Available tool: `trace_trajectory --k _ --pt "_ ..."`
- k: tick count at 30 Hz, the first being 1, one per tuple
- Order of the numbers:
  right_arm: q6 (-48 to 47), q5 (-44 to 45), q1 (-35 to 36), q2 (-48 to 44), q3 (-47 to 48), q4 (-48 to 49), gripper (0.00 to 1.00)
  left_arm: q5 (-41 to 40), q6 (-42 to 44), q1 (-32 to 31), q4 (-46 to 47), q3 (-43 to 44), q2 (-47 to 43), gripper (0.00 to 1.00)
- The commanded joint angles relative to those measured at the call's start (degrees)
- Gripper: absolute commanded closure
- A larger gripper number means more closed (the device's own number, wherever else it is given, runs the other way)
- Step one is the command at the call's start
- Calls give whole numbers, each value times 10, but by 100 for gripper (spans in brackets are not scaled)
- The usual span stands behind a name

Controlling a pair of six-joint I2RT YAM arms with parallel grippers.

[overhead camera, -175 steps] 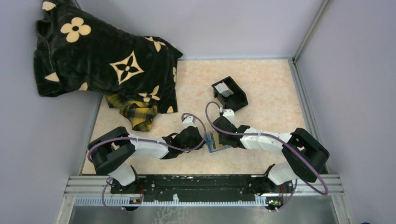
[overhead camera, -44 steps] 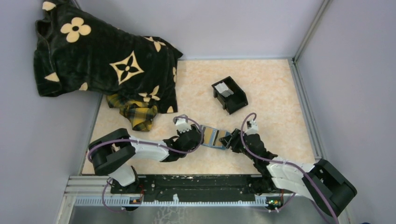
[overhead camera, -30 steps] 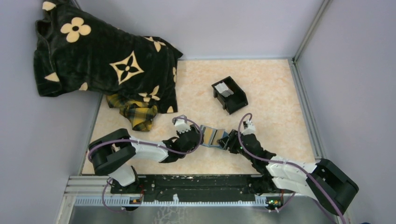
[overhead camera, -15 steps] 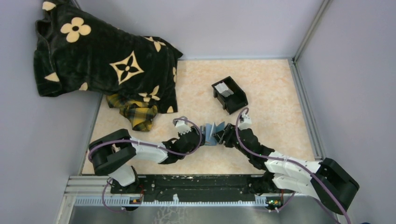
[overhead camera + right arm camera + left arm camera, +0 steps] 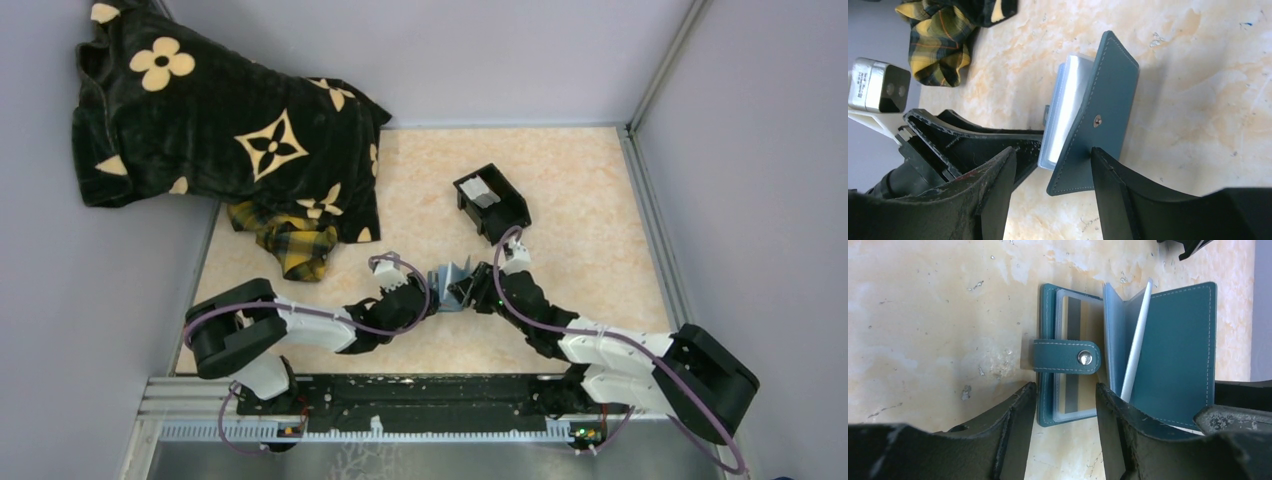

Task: Put the credit cards into the card holder
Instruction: Close the card holder at the center of the board.

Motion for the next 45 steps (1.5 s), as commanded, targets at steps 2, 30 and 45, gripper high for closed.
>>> trace_trajectory --k 2,30,45 --pt "-12 -1 13 24 35 47 43 34 7 -6 -171 -45 22 43" --pt "-13 -25 26 145 68 119 46 -42 -2 -6 -270 -30 6 37" --pt "9 -22 33 189 56 155 60 -65 -30 6 -296 4 74 34"
